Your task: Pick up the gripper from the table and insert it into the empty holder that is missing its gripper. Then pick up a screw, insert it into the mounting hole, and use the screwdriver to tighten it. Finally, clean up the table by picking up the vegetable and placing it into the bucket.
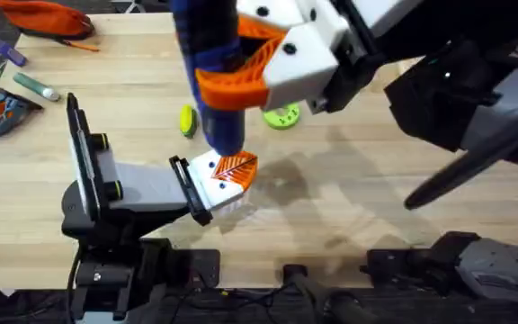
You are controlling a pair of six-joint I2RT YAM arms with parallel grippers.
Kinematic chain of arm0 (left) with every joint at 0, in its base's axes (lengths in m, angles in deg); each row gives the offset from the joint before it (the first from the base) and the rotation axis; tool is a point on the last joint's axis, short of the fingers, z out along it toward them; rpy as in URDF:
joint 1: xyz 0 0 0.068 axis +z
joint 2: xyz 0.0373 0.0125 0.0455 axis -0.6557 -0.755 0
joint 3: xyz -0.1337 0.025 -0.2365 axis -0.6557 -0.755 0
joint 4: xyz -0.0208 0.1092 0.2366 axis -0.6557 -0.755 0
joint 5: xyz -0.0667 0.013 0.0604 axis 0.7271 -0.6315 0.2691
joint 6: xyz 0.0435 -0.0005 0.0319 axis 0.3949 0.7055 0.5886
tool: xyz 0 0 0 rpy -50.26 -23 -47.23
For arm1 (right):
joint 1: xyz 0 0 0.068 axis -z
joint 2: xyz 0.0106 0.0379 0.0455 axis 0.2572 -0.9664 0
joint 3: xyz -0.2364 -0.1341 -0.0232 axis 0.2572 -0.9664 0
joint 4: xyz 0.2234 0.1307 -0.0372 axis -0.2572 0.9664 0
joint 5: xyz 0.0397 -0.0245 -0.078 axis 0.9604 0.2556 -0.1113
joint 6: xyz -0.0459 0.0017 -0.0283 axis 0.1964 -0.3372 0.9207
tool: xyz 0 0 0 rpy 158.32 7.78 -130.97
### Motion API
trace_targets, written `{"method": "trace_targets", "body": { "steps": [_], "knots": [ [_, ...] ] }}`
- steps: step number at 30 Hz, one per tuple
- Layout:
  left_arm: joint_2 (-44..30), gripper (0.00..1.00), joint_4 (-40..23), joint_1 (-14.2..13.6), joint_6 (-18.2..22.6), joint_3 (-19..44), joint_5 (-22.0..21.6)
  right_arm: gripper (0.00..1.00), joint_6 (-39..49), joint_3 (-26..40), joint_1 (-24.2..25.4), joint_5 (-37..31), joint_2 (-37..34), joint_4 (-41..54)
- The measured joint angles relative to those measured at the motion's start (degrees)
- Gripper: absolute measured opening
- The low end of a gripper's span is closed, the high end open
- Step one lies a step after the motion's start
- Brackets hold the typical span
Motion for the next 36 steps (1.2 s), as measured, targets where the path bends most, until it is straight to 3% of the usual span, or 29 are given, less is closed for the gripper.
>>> {"method": "trace_targets", "body": {
  "steps": [10, 18, 36],
  "knots": [
    [0.00, 0.013, 0.00, 0.00, 0.00, 0.00, 0.00, 0.023, 3.49, -0.02, -1.81, -0.10, -0.31, -0.09],
    [0.00, 0.013, 0.00, 0.00, 0.00, 0.00, 0.00, 0.023, 4.12, 1.02, -3.68, 0.02, -5.46, 0.08],
    [0.00, 0.013, 0.00, 0.00, 0.00, 0.00, 0.00, 0.023, 7.58, 4.14, -3.85, 7.22, -8.26, 0.15]
  ]
}}
